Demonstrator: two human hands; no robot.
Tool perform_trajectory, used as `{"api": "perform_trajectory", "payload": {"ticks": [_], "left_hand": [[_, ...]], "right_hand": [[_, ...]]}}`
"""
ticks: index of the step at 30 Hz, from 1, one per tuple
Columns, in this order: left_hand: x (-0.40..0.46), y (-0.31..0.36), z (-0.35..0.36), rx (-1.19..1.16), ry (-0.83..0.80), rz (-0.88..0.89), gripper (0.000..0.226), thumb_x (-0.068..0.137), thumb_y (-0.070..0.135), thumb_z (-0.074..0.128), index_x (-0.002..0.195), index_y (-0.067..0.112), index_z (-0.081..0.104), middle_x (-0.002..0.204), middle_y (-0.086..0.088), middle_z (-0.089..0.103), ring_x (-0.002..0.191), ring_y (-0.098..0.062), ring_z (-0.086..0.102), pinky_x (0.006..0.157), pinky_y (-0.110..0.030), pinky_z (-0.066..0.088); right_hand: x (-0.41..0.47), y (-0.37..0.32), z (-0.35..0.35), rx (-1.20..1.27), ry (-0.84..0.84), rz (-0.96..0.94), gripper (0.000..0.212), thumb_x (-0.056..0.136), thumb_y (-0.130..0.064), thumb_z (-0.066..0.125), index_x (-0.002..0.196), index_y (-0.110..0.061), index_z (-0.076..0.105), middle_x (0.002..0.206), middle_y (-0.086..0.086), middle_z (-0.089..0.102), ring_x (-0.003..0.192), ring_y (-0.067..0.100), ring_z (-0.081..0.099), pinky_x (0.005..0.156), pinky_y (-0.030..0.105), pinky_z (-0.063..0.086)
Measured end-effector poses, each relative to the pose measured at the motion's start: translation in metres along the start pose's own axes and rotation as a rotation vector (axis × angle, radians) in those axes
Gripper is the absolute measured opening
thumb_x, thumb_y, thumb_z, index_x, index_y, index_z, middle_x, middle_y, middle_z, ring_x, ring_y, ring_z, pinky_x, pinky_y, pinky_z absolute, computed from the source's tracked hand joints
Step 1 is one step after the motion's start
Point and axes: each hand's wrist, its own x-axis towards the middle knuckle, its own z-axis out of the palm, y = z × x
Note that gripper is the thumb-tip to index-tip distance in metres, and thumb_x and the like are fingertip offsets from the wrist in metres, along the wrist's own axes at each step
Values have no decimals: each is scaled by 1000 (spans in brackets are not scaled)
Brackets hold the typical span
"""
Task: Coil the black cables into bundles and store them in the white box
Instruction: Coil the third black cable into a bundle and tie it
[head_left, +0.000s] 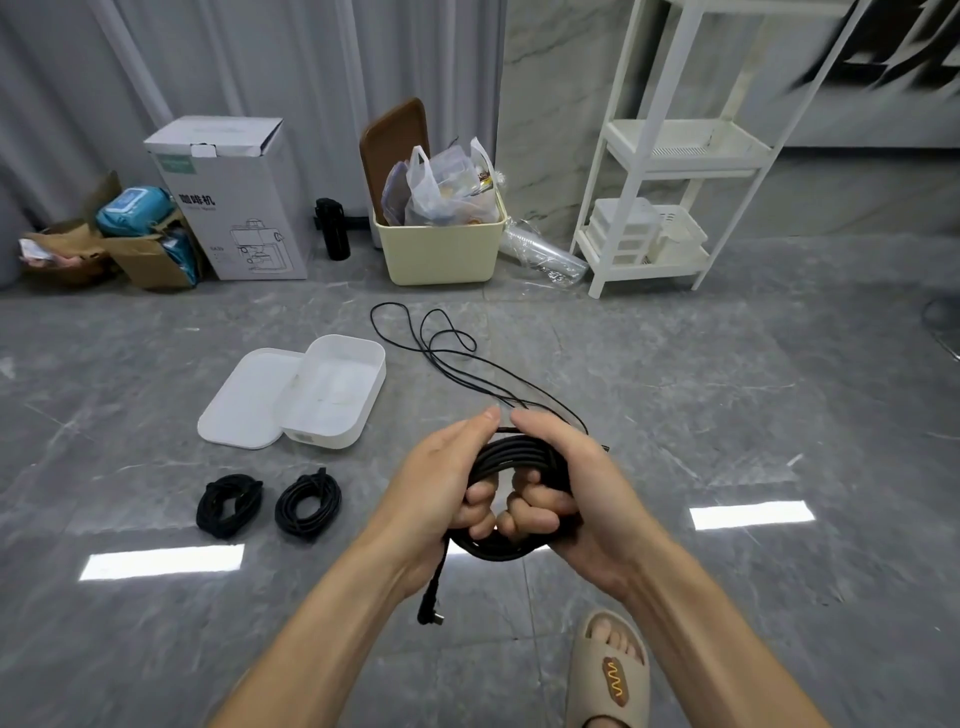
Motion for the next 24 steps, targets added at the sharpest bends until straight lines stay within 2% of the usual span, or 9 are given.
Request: {"api": "perform_trajectory", "payload": {"ticks": [4, 6, 8, 11, 13, 15, 18, 21, 24], "left_hand": [[2, -2, -3, 103, 10, 38, 37, 100, 43, 49, 95, 8, 61, 58, 2, 57, 45, -12, 48, 49, -19, 45], [3, -5, -7, 217, 81, 100, 33, 101, 42, 47, 102, 14, 65, 80, 4, 70, 65, -10, 64, 65, -20, 53], [2, -5, -12, 286, 102, 183, 28, 101, 44, 45, 106, 29, 68, 100, 4, 71, 86, -7, 69, 77, -19, 54], [-3, -2, -18, 341, -96, 218, 40, 89, 57, 48, 114, 33, 67, 110, 10, 72, 100, -2, 68, 86, -15, 51], [-6, -1, -20, 377, -190, 199, 35, 87, 53, 65, 117, 36, 65, 112, 16, 71, 107, 0, 65, 93, -14, 49], [-5, -2, -20, 404, -169, 188, 32, 85, 32, 76, 116, 33, 67, 109, 15, 73, 104, 1, 66, 90, -12, 50], [-3, -2, -19, 428, -63, 182, 26, 88, 2, 65, 107, 20, 71, 96, 9, 77, 90, -4, 71, 73, -9, 50], [-4, -1, -18, 425, -50, 152, 24, 89, -1, 59, 103, 16, 70, 86, 5, 78, 79, -2, 69, 68, -7, 47], [-4, 0, -20, 356, -57, 96, 26, 90, 3, 58, 111, 19, 56, 87, 1, 78, 77, -4, 68, 75, -18, 46]], "right_hand": [[4, 4, 5, 94, 122, -82, 39, 83, -28, 63, 49, -16, 50, 53, 4, 16, 35, 14, 16, 40, 25, 34], [6, 2, 4, 155, 155, -96, 42, 84, -23, 62, 46, -20, 44, 51, 2, 13, 35, 13, 14, 39, 24, 31], [8, 1, 2, 187, 186, -101, 49, 88, -21, 59, 43, -24, 40, 45, -4, 12, 34, 12, 12, 39, 24, 30], [9, 0, -1, 191, 216, -122, 49, 90, -21, 59, 45, -24, 39, 44, -5, 13, 34, 12, 13, 38, 24, 31], [9, 0, -3, 183, 231, -149, 51, 91, -22, 58, 45, -25, 37, 43, -5, 14, 34, 11, 14, 37, 24, 30], [11, 0, -5, 173, 242, -173, 53, 91, -25, 60, 44, -26, 36, 42, -5, 15, 33, 11, 14, 37, 24, 28], [12, 1, -5, 140, 232, -164, 53, 87, -34, 69, 44, -26, 39, 43, -5, 15, 34, 12, 15, 39, 26, 34], [10, 1, -4, 108, 170, -121, 42, 74, -43, 81, 60, -22, 48, 45, -4, 14, 37, 14, 15, 42, 27, 37], [9, -1, -4, 68, 107, -111, 41, 66, -44, 85, 73, -17, 55, 44, -4, 14, 38, 15, 17, 45, 29, 41]]}}
